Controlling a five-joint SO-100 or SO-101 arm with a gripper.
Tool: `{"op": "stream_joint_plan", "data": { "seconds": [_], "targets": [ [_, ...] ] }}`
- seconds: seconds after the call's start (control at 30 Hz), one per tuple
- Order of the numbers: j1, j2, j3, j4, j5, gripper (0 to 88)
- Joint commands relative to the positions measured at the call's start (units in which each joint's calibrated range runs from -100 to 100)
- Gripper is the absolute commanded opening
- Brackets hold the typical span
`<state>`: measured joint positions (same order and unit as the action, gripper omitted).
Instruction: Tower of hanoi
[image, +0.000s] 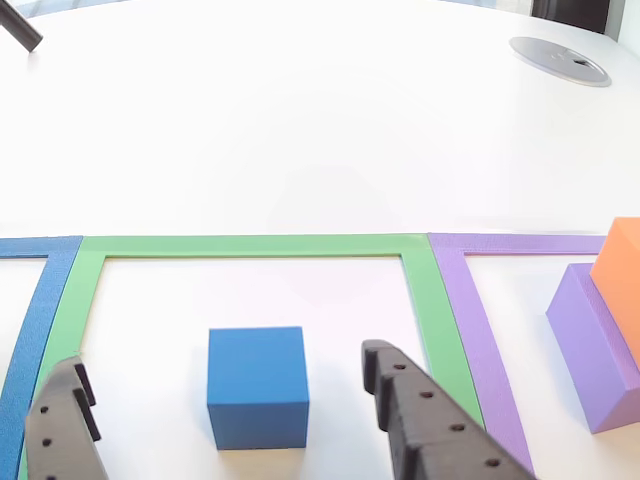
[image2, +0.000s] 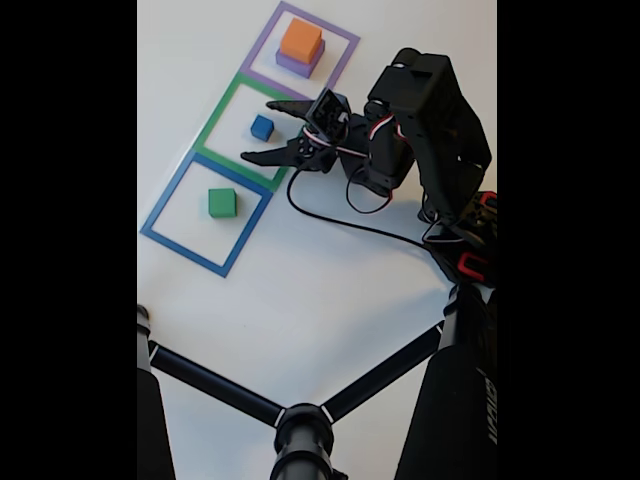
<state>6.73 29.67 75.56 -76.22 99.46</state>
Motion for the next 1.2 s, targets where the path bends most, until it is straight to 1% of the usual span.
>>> {"op": "stream_joint_plan", "data": {
  "seconds": [0.0,0.4,0.87,1.17],
  "targets": [
    [0.08,0.00,0.53,-1.92,0.54,29.0],
    [-1.74,2.34,-1.20,-2.81,0.54,23.8],
    [-2.89,3.39,-2.29,-2.49,0.54,10.0],
    [-3.37,3.15,-3.66,-1.84,0.54,5.4]
  ]
}}
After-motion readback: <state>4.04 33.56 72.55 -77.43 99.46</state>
